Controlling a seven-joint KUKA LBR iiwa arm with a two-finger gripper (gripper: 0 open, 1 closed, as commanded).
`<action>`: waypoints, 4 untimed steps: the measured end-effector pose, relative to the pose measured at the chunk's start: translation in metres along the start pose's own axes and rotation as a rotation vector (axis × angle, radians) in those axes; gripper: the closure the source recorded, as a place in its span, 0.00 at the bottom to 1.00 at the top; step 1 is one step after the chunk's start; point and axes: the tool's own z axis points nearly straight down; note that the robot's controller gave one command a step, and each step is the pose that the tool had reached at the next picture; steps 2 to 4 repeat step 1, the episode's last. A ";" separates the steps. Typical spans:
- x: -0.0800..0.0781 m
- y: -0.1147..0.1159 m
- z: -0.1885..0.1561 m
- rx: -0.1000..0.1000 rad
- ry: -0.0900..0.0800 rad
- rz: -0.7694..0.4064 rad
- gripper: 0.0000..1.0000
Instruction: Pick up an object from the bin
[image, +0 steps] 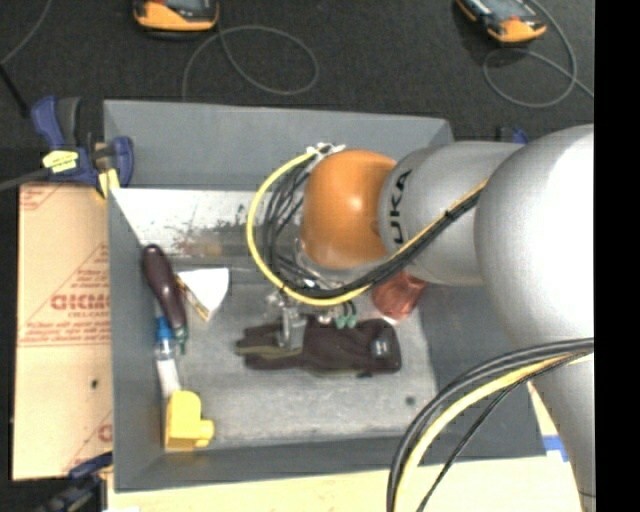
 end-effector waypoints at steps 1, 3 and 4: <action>-0.015 -0.022 -0.172 0.003 -0.012 -0.003 1.00; -0.015 -0.022 -0.172 0.003 -0.012 -0.003 1.00; -0.015 -0.022 -0.172 0.003 -0.012 -0.003 1.00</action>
Offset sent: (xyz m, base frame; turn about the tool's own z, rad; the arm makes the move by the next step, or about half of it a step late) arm 0.0000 0.0000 0.0000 0.0000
